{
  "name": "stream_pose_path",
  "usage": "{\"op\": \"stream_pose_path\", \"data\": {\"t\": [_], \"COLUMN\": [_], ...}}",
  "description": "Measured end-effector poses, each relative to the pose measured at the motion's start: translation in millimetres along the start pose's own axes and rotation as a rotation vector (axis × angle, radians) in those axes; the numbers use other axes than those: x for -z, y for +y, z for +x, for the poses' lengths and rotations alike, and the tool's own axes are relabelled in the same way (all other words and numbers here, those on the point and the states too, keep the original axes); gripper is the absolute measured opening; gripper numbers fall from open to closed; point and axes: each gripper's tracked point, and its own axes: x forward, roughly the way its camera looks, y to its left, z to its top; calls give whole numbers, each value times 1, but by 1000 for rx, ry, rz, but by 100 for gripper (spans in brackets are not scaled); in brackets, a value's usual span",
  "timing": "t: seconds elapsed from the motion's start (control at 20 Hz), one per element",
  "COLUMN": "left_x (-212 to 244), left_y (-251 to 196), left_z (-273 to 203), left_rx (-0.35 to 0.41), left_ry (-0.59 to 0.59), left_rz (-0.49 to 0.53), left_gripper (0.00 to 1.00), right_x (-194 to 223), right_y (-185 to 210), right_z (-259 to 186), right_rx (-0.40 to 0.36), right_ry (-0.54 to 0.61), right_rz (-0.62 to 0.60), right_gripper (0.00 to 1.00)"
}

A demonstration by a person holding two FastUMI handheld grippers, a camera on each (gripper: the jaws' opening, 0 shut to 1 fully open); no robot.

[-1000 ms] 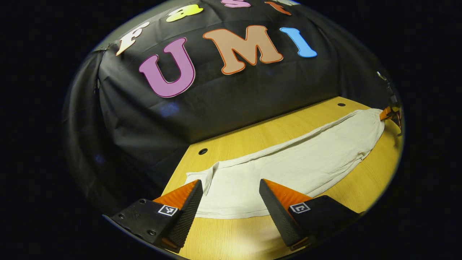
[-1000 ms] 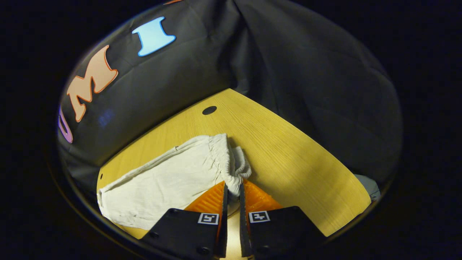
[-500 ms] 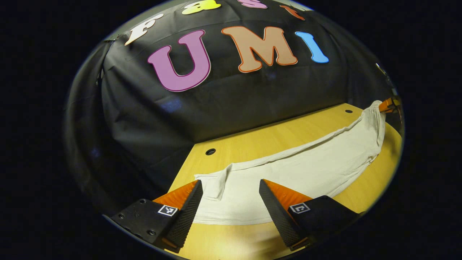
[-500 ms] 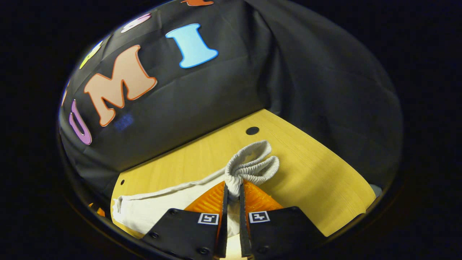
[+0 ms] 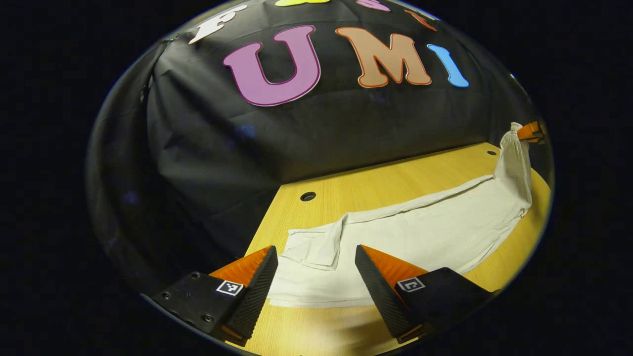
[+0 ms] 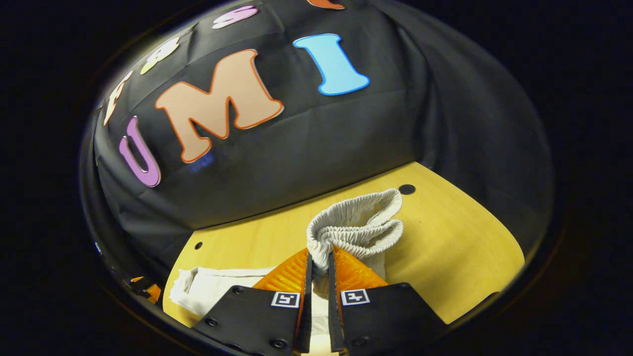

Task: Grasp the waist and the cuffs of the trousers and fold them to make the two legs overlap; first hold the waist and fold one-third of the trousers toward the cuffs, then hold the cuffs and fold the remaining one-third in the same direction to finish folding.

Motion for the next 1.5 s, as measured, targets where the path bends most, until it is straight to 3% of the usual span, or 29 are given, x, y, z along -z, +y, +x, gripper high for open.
{"op": "stream_pose_path", "data": {"t": [0.5,0.8,1.0,1.15,1.2,1.25,1.3,1.35,1.5], "left_x": [32,50,65,77,81,85,89,94,112], "left_y": [48,72,79,81,80,78,77,76,71], "left_z": [3,7,17,28,33,39,45,49,56], "left_rx": [-13,-27,-12,1,8,13,19,25,42], "left_ry": [29,49,74,94,102,111,121,133,183], "left_rz": [-31,-60,-88,-103,-112,-120,-127,-140,-205], "left_gripper": [96,96,96,96,96,96,96,96,96], "right_x": [82,167,196,209,209,208,205,202,189], "right_y": [107,117,121,126,128,128,127,124,117], "right_z": [12,17,21,9,5,3,7,2,-2], "right_rx": [-162,-208,-222,-253,-250,-238,-227,-216,-184], "right_ry": [110,254,303,324,317,296,277,265,238], "right_rz": [-160,-337,-416,-416,-421,-437,-449,-451,-429], "right_gripper": [17,16,17,30,53,65,91,97,91]}}
